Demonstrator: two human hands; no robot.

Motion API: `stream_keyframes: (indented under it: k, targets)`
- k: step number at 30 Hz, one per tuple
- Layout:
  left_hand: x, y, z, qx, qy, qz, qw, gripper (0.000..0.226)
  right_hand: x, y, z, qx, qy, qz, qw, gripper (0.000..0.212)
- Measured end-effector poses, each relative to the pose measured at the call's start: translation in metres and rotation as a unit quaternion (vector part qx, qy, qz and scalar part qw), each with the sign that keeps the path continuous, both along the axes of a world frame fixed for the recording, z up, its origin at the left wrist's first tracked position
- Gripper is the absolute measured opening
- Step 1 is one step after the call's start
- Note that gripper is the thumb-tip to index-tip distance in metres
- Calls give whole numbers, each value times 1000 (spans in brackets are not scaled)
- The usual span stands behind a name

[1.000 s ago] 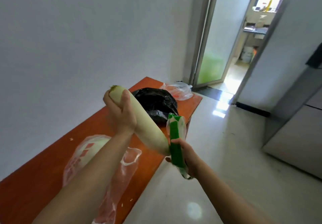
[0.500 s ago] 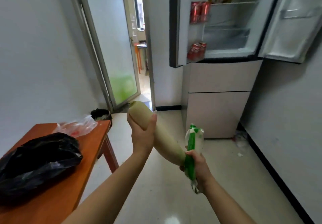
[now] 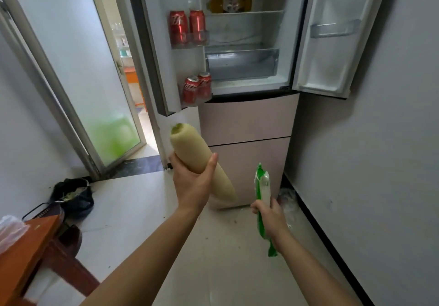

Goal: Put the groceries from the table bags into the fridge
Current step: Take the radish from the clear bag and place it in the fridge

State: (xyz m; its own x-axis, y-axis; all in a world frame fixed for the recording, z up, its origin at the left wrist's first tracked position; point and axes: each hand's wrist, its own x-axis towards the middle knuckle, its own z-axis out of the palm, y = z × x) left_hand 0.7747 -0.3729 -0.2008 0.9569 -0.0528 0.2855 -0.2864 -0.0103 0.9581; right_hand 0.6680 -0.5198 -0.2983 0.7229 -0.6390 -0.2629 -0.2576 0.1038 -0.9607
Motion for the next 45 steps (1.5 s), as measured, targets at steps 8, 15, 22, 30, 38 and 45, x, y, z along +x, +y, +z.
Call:
stream_keyframes:
  k: [8,15,22,30,38,45]
  targets:
    - [133,-142,-12,-20,-20,-21,999,71,143,-146,1,-3,-48,-61,997,25]
    - [272,-271,35,-52,22,-35,998,80,275,-275,60,-39,-77,-67,994,35]
    - [367,-366,69,-63,-31,-22,997,74,361,-369,108,-81,-146,-61,984,26]
    - [463,-466,97,-73,-23,46,996,76,480,-471,139,-140,-229,2,963,33]
    - [547,-531,159,-22,-41,177,983,64,578,-549,201,-281,-254,38,925,76]
    - [624,-563,162,-113,167,163,966,98,638,-595,225,-436,-181,22,881,83]
